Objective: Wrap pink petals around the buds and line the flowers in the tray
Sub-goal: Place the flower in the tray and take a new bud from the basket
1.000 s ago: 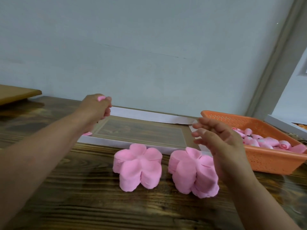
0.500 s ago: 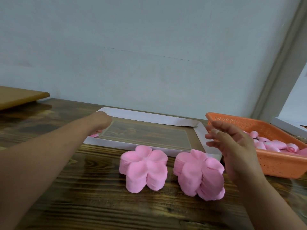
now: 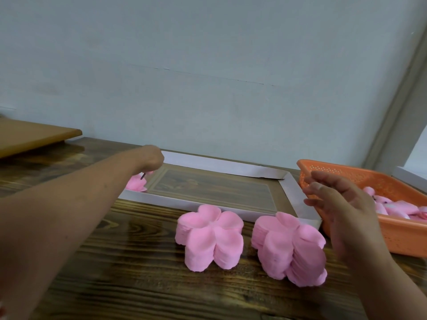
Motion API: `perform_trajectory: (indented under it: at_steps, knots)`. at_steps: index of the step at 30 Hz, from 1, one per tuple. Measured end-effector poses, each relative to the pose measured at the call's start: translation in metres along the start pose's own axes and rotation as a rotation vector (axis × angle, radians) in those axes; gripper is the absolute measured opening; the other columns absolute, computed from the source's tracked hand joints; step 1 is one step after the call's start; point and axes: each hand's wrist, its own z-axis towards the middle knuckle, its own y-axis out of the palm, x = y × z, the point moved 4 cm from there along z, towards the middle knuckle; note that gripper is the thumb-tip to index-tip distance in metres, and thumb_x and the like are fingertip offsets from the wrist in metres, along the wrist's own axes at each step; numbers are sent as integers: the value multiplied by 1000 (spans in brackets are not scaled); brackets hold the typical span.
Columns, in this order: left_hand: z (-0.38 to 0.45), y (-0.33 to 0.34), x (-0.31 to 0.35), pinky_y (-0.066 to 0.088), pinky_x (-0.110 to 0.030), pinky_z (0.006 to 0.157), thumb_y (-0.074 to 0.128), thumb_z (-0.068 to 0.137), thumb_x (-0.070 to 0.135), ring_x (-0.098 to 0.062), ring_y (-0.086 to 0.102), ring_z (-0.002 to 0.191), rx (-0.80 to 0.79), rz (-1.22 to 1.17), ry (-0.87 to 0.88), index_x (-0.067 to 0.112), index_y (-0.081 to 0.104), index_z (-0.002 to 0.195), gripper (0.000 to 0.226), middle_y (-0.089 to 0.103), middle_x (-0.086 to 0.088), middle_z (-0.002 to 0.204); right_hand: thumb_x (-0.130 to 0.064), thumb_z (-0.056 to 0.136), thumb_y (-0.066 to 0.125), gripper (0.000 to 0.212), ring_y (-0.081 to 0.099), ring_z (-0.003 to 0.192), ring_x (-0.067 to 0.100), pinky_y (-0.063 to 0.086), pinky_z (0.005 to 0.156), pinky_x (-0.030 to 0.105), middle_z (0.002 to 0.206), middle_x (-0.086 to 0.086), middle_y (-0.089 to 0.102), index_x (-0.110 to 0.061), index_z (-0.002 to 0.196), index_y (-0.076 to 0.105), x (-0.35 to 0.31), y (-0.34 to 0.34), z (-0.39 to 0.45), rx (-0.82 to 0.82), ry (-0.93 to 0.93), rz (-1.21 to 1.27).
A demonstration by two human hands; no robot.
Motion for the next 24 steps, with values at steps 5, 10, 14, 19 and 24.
perform_trajectory:
  at_steps: [5, 10, 14, 19, 24]
  knots:
    - [13, 7, 2, 33, -9, 34, 42, 98, 5, -20, 45, 83, 39, -36, 77, 1, 60, 122, 31, 61, -19, 124, -7, 84, 64, 27, 66, 87, 17, 55, 66, 21, 93, 2, 71, -31, 91, 72, 1, 1, 0, -15, -10, -25]
    - [19, 29, 0, 39, -18, 48, 36, 96, 1, -30, 54, 81, 28, -186, 69, -7, 62, 107, 29, 63, -20, 102, -7, 84, 64, 28, 66, 88, 19, 56, 68, 22, 95, 1, 72, -32, 94, 72, 3, 1, 0, -31, -5, -39]
    - [22, 39, 0, 45, -35, 65, 35, 99, 12, -32, 58, 72, -74, -162, 164, -1, 62, 88, 32, 66, -22, 86, -8, 83, 64, 26, 67, 89, 19, 57, 69, 23, 98, 0, 72, -30, 96, 71, 4, 0, 1, -37, 6, -63]
    - [27, 41, -2, 46, -29, 70, 45, 96, 24, -23, 66, 81, -22, 59, 212, 5, 70, 88, 31, 73, -13, 87, -7, 84, 63, 25, 67, 85, 17, 56, 67, 21, 97, 3, 72, -27, 94, 72, 4, 0, 1, -28, 21, -46]
    - [35, 44, -5, 46, -26, 70, 55, 94, 33, -18, 65, 80, 52, 88, 236, 11, 66, 85, 27, 70, -4, 80, -8, 85, 62, 21, 66, 85, 18, 56, 67, 22, 96, 3, 72, -24, 95, 71, 4, 1, 1, -40, 35, -56]
